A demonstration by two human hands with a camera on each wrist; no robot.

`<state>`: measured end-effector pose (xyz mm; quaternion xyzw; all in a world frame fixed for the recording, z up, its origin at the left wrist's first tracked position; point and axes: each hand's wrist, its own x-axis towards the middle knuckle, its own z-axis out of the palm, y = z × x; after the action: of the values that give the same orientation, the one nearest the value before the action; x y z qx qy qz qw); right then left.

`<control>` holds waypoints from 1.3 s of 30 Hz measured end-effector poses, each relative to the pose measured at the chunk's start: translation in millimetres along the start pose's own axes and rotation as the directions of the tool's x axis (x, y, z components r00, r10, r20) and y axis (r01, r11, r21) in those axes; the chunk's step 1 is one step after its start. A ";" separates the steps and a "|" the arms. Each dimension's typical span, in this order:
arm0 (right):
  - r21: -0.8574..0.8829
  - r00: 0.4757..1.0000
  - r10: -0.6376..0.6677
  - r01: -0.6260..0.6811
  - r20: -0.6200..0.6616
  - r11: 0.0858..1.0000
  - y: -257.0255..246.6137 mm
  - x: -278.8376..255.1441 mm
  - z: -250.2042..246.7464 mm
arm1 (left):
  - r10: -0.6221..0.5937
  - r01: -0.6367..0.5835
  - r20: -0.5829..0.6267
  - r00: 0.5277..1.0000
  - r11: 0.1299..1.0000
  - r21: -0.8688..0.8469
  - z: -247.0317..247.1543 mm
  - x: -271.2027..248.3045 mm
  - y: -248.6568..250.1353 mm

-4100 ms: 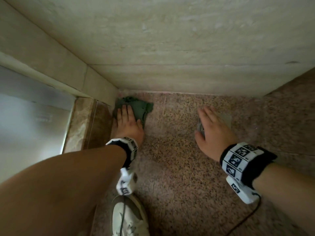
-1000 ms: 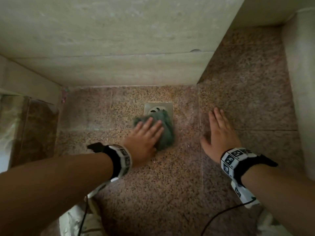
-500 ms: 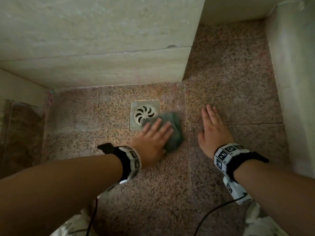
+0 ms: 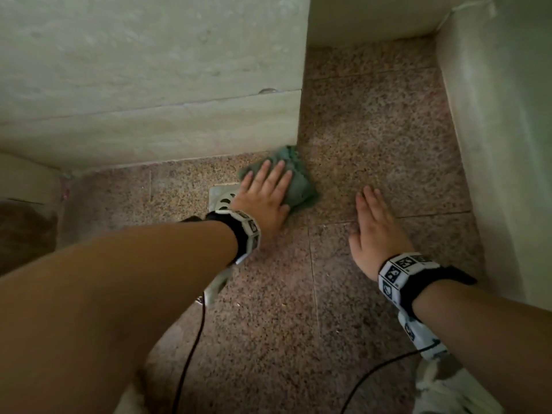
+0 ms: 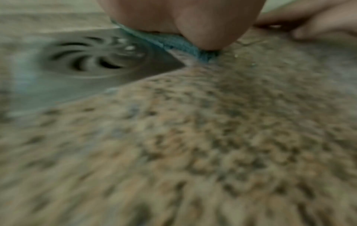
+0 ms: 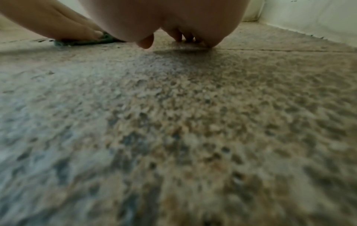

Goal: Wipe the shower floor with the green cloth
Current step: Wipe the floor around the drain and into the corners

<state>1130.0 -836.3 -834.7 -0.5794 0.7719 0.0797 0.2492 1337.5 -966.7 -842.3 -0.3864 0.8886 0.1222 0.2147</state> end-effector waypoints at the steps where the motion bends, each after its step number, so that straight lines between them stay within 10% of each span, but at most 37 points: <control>1: -0.009 1.000 -0.009 0.010 0.011 1.000 0.7 -0.3 -1.2 | -0.063 0.063 -0.001 0.998 0.998 -0.013 4.1 -7.8 -10.2; 7: -0.050 1.000 -0.008 0.008 0.000 0.999 -1.6 -1.1 0.1 | -0.229 0.233 0.063 0.971 0.970 -0.065 29.5 -59.3 -24.9; 12: 0.010 0.998 0.052 -0.052 -0.047 0.999 -12.2 -0.3 8.0 | 0.130 -0.130 0.091 0.987 0.991 -0.007 38.0 -78.2 19.6; 18: 0.075 0.996 0.026 -0.019 -0.088 0.997 -3.7 3.5 10.5 | 0.485 -0.518 0.292 0.824 0.854 0.042 26.6 -54.9 118.6; 26: 0.053 0.995 0.079 -0.076 -0.055 0.996 -8.0 7.6 8.5 | 0.059 -0.056 0.058 0.997 0.997 -0.046 -3.3 3.5 61.0; 33: -0.031 0.999 0.027 -0.028 -0.033 0.999 -2.6 6.2 5.2 | -0.419 0.421 0.044 0.907 0.897 -0.131 29.1 -56.0 -28.1; 36: -0.033 0.998 0.030 -0.032 -0.049 0.999 -5.3 4.2 8.9 | -0.409 0.415 0.069 0.910 0.900 -0.136 26.4 -55.4 -17.7; 39: -0.015 0.996 0.056 -0.057 -0.067 0.998 -11.4 3.6 10.2 | -0.068 0.075 0.073 0.995 0.992 -0.101 28.7 -67.1 19.4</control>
<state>1142.9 -838.7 -843.4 -0.5617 0.7952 0.0738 0.2162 1372.3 -900.1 -834.6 -0.4241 0.8587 0.1739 0.2291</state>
